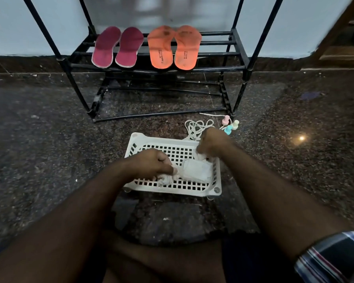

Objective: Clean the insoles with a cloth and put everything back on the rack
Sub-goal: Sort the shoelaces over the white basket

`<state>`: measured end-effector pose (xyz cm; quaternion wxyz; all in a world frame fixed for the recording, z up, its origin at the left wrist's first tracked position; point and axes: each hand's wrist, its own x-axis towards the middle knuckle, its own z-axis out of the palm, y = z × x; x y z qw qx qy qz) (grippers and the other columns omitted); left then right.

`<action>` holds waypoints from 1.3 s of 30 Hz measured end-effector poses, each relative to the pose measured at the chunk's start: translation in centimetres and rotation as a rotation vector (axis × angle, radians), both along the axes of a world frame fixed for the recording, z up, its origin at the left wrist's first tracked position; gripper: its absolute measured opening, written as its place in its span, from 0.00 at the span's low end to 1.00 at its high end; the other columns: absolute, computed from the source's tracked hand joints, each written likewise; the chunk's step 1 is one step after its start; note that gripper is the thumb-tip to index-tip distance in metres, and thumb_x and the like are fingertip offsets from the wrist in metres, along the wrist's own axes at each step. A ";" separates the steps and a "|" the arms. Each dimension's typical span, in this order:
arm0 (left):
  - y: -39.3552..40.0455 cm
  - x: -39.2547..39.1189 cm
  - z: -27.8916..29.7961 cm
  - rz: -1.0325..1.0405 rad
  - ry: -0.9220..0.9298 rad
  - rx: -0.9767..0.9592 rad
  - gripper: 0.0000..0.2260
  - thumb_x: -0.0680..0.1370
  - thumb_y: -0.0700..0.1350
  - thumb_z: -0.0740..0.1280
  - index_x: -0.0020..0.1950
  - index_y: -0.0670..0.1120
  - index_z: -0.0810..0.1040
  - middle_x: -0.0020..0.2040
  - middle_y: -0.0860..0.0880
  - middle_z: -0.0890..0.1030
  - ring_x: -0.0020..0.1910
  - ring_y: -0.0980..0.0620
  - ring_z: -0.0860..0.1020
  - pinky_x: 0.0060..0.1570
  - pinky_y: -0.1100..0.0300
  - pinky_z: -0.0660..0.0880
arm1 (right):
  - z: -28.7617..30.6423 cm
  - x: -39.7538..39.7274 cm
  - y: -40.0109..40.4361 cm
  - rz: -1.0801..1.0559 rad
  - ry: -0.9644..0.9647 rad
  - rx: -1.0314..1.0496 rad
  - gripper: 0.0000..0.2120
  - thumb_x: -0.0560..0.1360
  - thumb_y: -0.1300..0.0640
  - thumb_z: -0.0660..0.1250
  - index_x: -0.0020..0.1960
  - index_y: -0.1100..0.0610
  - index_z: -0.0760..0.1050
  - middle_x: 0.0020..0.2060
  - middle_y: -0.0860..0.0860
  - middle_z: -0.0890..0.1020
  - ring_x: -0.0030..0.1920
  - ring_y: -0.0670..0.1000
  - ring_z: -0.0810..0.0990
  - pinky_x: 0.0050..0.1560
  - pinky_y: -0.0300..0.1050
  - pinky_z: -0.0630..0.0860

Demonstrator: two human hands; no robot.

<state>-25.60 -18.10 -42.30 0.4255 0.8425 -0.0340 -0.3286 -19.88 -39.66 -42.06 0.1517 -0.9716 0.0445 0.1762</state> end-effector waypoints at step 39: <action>-5.4 -1.0 -3.0 -0.008 -0.431 0.196 0.03 0.72 0.46 0.76 0.42 0.48 0.84 0.35 0.55 0.80 0.34 0.58 0.78 0.32 0.64 0.66 | 0.1 -6.6 -1.0 0.155 -0.044 0.006 0.07 0.69 0.55 0.76 0.46 0.51 0.80 0.42 0.49 0.83 0.44 0.49 0.79 0.41 0.38 0.71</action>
